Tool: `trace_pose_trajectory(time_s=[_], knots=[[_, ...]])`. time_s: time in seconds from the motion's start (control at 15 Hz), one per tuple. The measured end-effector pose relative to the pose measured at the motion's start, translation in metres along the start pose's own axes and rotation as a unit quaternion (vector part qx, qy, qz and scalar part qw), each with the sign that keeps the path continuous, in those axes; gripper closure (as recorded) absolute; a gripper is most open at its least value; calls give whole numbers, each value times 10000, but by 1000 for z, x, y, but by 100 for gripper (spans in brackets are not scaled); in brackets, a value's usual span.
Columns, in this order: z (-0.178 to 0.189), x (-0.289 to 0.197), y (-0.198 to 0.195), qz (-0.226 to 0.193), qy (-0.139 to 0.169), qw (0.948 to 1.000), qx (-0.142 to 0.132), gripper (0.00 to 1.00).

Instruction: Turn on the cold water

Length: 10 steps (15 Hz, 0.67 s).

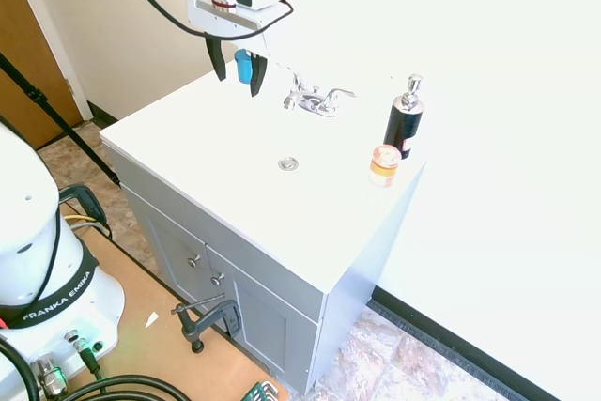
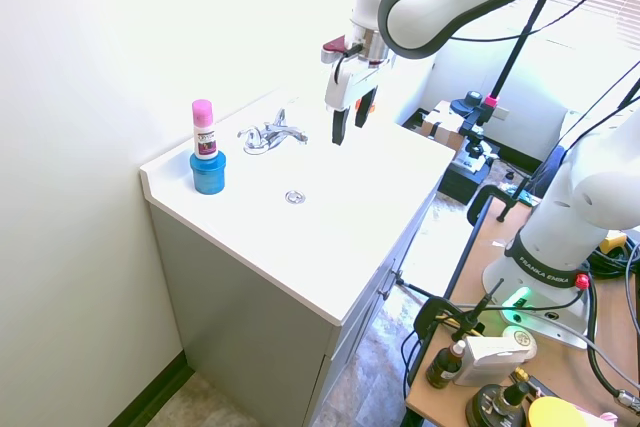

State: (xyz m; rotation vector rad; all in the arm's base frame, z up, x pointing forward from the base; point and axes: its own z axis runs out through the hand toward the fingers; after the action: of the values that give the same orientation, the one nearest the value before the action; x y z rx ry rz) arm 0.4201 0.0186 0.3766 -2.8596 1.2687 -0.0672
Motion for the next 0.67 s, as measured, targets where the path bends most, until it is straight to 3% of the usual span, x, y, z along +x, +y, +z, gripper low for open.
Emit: trace_pose_trajectory(time_s=[0.2,0.33,0.67], knots=[[-5,4,-4,37,123,9998,131,0],[-15,22,-15,233,520,9975,412,0],[12,112,-52,683,1474,9840,725,0]])
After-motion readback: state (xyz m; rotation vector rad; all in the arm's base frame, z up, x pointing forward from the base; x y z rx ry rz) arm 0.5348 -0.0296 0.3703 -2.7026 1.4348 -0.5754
